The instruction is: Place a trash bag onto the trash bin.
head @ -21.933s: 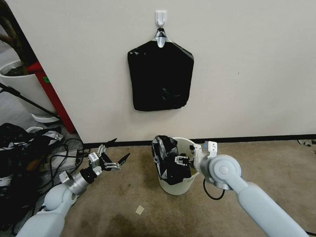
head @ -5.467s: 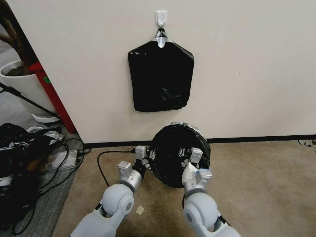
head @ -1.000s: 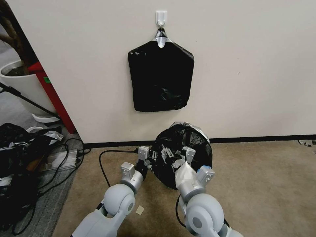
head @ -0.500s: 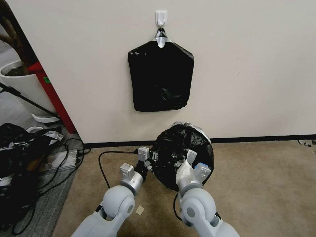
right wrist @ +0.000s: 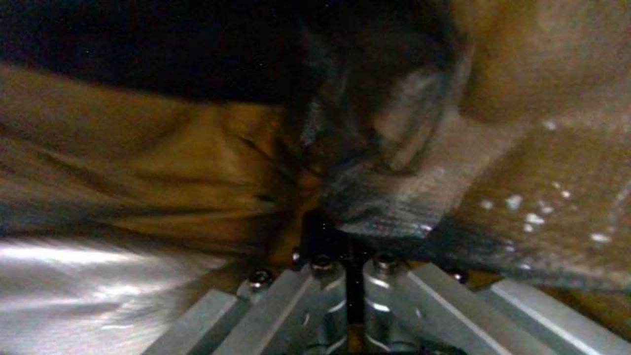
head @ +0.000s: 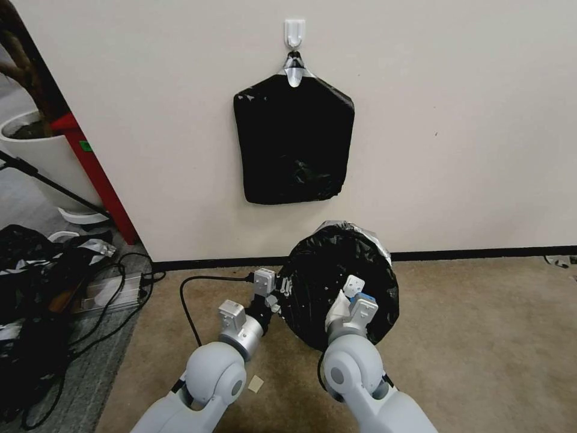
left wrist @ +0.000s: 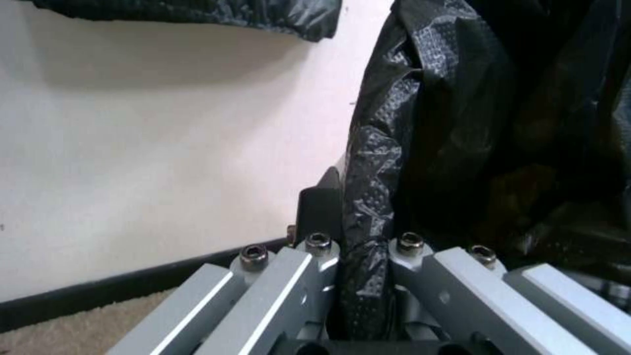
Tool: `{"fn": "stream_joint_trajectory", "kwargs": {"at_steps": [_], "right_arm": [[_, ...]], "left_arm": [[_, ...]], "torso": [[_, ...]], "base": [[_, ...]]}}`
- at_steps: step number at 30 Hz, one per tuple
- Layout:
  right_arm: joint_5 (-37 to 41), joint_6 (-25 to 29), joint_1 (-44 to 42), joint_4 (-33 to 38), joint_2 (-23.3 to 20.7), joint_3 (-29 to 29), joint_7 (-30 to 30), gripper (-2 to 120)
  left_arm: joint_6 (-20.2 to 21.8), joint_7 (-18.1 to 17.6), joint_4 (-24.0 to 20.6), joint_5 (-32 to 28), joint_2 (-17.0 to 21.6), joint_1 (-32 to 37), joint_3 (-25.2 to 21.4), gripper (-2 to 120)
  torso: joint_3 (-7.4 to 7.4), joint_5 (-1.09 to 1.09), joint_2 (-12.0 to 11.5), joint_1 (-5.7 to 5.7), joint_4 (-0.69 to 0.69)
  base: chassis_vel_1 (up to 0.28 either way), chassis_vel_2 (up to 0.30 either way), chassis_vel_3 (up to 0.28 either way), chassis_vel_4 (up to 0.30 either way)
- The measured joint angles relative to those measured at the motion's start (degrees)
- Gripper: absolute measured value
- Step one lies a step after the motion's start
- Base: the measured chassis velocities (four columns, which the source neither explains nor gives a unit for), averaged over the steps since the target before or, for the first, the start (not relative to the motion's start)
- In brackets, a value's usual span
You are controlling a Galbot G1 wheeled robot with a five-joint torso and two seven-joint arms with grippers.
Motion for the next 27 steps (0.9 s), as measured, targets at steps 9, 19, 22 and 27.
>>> {"fn": "stream_joint_trajectory", "kwargs": {"at_steps": [9, 19, 22, 27], "right_arm": [[2.83, -5.56, 1.76, -0.17, -5.69, 0.17, 0.80, 0], [7.33, -8.08, 3.34, -0.41, -8.92, -0.46, 2.05, 0], [7.39, -8.32, 3.74, -0.89, -9.35, -0.66, 2.14, 0], [6.26, -8.82, 4.11, -1.52, -10.19, -1.07, 2.30, 0]], "left_arm": [[0.42, 0.36, -1.03, 0.12, 0.25, 0.05, 0.38, 3], [0.26, 2.51, -1.26, 1.06, 0.48, 0.03, 0.41, 3], [0.05, 3.32, -1.30, 1.55, 0.56, 0.08, 0.41, 3], [-0.05, 4.44, -1.60, 1.72, 0.81, 0.15, 0.43, 3]], "torso": [[0.00, 0.00, 0.00, 0.00, 0.00], [0.00, 0.00, 0.00, 0.00, 0.00], [0.00, 0.00, 0.00, 0.00, 0.00], [0.00, 0.00, 0.00, 0.00, 0.00]], "base": [[0.000, 0.000, 0.000, 0.000], [0.000, 0.000, 0.000, 0.000], [0.000, 0.000, 0.000, 0.000], [0.000, 0.000, 0.000, 0.000]]}}
